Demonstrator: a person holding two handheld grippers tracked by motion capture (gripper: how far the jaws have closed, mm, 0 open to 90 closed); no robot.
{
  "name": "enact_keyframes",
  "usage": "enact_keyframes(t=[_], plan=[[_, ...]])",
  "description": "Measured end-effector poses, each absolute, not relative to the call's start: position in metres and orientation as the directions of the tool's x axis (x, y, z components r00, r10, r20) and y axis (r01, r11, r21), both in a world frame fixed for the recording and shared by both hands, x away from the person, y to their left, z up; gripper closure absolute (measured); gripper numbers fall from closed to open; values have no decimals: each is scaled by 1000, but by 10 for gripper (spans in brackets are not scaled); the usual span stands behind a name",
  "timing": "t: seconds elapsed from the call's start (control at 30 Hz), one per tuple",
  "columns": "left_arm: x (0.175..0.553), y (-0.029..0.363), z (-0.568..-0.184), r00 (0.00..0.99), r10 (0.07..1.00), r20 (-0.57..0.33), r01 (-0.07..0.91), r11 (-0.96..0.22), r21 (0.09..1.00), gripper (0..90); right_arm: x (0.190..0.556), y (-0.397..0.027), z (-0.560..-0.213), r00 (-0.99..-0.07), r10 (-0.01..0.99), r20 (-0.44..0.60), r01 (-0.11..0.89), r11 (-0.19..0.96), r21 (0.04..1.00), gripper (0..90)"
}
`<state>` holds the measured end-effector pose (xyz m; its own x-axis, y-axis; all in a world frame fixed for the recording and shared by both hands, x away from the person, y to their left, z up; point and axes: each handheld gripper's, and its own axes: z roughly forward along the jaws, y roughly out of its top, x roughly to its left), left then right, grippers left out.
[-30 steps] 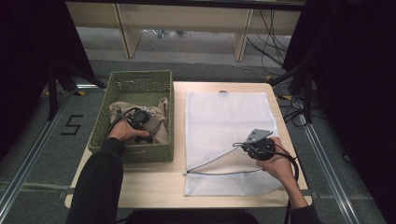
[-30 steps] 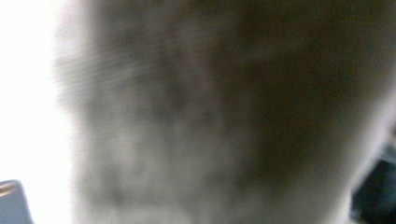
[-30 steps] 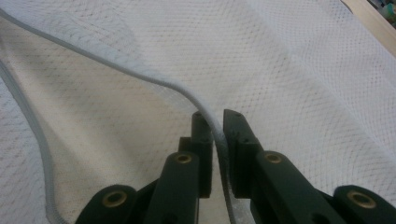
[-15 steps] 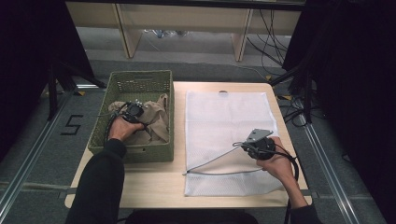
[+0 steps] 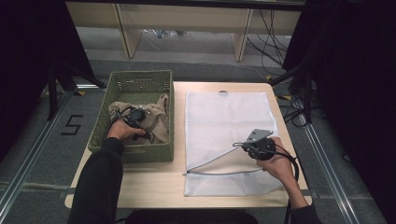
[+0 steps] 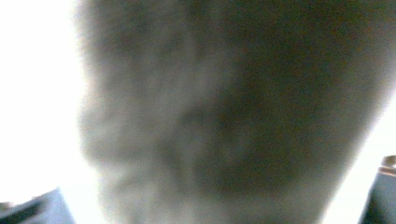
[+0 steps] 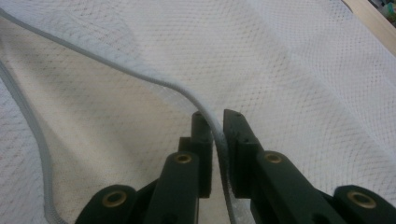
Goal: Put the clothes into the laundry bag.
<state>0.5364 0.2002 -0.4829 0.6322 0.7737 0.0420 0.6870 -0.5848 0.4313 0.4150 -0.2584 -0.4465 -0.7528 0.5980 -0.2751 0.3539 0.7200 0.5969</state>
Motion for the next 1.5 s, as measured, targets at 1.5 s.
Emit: enact_keyframes(t=[1.5], plan=[[443,231,-315,651,735,-191,483,-207,851,688,420,-265,-425,-724,643,-251,359,661,659,891]])
